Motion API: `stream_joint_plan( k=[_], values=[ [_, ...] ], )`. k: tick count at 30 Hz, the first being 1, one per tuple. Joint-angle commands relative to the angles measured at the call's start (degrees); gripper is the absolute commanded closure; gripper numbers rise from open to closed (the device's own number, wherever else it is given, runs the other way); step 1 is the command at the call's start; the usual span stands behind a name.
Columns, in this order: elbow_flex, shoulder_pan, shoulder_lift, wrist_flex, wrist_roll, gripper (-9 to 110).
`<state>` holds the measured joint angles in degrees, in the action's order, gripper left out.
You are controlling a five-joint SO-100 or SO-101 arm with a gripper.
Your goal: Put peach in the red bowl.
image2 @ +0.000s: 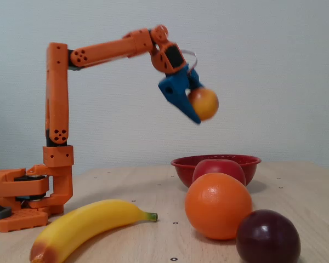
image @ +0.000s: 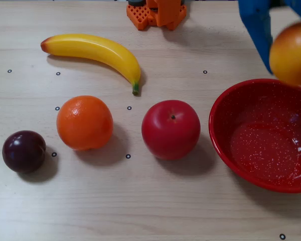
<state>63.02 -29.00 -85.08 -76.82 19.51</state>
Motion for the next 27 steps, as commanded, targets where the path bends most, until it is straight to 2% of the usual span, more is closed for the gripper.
stream_joint_plan(
  k=[1,10,22,24,27],
  values=[
    [-6.15,-1.32,-0.79,0.53,-1.14,102],
    [-13.01,-1.05,10.99,-2.2,0.62,102],
    [-13.62,2.02,18.11,-7.21,5.89,101],
    [-13.62,2.29,18.9,-8.53,6.33,92],
    [-12.74,2.64,19.42,-8.44,7.21,87]
  ],
)
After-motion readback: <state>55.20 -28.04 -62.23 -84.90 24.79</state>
